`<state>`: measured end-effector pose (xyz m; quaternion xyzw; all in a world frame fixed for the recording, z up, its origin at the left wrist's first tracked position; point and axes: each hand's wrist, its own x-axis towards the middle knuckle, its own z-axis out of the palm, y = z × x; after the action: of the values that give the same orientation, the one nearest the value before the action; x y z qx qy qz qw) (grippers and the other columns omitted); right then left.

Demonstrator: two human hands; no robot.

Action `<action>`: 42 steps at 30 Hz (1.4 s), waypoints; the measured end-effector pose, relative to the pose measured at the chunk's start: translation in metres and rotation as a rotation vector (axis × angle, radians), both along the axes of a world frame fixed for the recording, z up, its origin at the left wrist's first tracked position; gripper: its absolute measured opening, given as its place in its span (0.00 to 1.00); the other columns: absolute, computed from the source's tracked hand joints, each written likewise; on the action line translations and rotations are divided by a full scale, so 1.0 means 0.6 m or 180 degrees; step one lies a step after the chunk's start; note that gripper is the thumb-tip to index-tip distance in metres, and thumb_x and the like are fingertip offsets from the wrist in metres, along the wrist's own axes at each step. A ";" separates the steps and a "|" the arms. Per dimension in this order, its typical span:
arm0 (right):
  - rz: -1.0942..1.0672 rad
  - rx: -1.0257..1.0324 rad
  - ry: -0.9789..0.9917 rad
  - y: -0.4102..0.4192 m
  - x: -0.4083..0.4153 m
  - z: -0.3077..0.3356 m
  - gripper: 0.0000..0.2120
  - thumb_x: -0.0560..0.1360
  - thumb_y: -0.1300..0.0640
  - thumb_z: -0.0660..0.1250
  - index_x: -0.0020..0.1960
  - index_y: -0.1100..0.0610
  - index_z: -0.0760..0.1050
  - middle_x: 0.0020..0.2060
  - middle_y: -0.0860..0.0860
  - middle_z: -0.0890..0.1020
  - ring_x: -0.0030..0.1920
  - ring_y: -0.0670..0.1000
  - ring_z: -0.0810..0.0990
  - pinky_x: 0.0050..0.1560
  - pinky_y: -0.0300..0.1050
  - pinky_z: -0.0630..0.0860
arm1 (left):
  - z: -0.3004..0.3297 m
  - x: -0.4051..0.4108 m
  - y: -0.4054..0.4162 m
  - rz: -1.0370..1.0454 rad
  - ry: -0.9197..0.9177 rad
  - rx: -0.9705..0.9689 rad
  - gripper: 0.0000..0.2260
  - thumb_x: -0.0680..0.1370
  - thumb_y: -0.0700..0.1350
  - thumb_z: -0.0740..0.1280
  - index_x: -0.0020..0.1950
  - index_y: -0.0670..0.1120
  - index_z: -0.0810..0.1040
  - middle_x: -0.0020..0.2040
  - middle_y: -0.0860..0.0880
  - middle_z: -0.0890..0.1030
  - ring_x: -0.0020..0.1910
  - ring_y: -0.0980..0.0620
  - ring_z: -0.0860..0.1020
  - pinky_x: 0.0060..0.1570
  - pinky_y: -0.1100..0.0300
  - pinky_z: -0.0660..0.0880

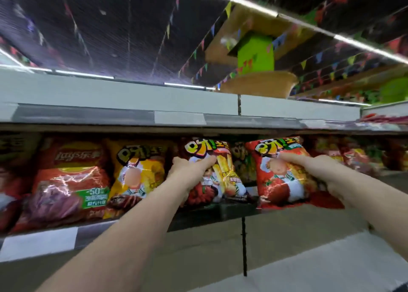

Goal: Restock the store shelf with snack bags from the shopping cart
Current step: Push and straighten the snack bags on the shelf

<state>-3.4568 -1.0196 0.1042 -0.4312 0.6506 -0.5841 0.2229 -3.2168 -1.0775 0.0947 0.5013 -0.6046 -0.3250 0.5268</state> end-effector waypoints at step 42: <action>0.0984 -0.0419 0.1889 -0.263 0.036 -0.066 0.27 0.79 0.41 0.51 0.67 0.60 0.60 0.64 0.61 0.70 0.63 0.60 0.71 0.57 0.47 0.67 | -0.081 -0.033 -0.105 0.1842 -0.3653 -0.0907 0.34 0.73 0.60 0.35 0.78 0.49 0.41 0.79 0.43 0.43 0.77 0.46 0.41 0.72 0.56 0.35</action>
<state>-3.4350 -1.1775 0.0646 -0.6894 0.5749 -0.4332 0.0814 -3.2368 -1.1403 0.0460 0.6627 -0.6674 0.2320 0.2482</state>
